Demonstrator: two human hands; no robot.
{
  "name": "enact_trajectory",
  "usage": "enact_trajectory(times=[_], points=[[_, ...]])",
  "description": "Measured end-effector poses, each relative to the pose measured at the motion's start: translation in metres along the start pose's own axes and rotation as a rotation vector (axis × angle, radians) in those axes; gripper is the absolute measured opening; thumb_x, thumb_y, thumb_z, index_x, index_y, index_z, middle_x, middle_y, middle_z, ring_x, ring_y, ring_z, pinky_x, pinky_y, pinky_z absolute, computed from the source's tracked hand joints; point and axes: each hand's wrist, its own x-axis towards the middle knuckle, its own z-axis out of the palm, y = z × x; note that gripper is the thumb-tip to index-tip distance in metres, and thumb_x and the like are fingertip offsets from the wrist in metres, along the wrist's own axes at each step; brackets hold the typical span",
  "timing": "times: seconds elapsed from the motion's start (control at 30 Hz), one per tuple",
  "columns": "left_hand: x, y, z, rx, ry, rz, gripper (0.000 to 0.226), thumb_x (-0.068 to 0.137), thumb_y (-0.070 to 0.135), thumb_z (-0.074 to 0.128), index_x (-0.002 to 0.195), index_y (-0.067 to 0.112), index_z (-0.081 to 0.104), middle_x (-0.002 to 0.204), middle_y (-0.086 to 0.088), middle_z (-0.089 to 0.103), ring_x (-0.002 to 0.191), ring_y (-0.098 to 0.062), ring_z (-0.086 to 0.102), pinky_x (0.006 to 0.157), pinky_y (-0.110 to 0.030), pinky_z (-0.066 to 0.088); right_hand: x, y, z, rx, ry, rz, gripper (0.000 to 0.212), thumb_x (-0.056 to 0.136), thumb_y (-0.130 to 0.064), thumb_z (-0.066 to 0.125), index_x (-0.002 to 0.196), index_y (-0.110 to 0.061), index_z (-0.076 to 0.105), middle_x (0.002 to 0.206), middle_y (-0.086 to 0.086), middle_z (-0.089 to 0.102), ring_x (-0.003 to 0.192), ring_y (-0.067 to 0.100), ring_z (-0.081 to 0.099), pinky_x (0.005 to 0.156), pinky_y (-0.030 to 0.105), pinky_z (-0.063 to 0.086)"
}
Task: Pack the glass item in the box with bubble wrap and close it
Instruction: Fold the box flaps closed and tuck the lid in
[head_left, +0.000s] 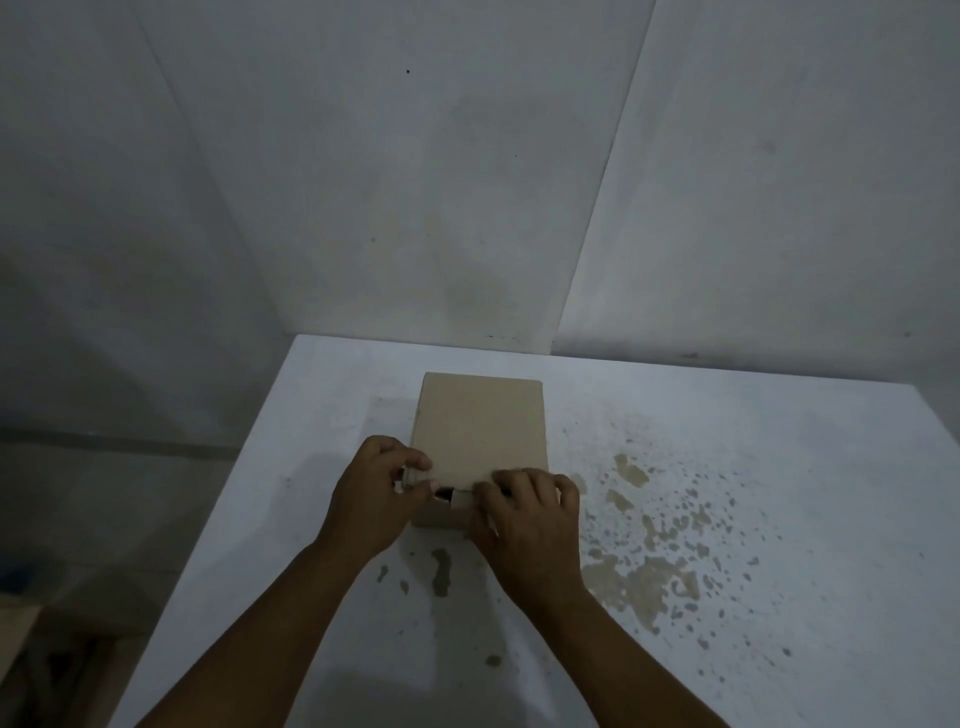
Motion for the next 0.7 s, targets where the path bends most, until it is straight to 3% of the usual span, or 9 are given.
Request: enact_trajectory(times=[0.13, 0.3, 0.47, 0.7], points=[[0.001, 0.002, -0.001, 0.012, -0.002, 0.001, 0.022, 0.075, 0.026, 0.081, 0.094, 0.024, 0.071, 0.104, 0.005, 0.053, 0.089, -0.014, 0.059, 0.077, -0.029, 0.056, 0.001, -0.001, -0.001, 0.0, -0.023, 0.015, 0.018, 0.085, -0.04, 0.061, 0.097, -0.026, 0.065, 0.102, -0.001, 0.065, 0.095, 0.025, 0.057, 0.086, 0.044, 0.037], [0.002, 0.004, 0.0, 0.056, -0.007, -0.022, 0.023, 0.073, 0.025, 0.081, 0.093, 0.025, 0.07, 0.103, 0.005, 0.052, 0.084, -0.013, 0.057, 0.068, -0.016, 0.047, 0.005, 0.001, -0.002, 0.025, -0.075, 0.04, 0.026, 0.084, -0.05, 0.06, 0.097, -0.028, 0.065, 0.105, -0.001, 0.062, 0.099, 0.024, 0.054, 0.093, 0.047, 0.035], [0.001, 0.003, 0.0, 0.048, -0.004, -0.033, 0.022, 0.075, 0.026, 0.08, 0.094, 0.024, 0.069, 0.105, 0.005, 0.052, 0.087, -0.013, 0.057, 0.071, -0.016, 0.048, 0.005, -0.002, 0.0, -0.013, -0.099, 0.012, 0.027, 0.09, -0.048, 0.052, 0.106, -0.028, 0.062, 0.11, 0.001, 0.062, 0.103, 0.026, 0.053, 0.098, 0.049, 0.034], [0.001, 0.005, -0.002, 0.054, -0.013, -0.027, 0.025, 0.075, 0.025, 0.081, 0.097, 0.022, 0.07, 0.104, 0.005, 0.051, 0.085, -0.012, 0.057, 0.071, -0.013, 0.046, 0.015, -0.003, 0.004, -0.067, 0.041, -0.017, 0.007, 0.091, -0.029, 0.061, 0.089, -0.023, 0.06, 0.082, 0.002, 0.054, 0.077, 0.026, 0.049, 0.083, 0.042, 0.035]])
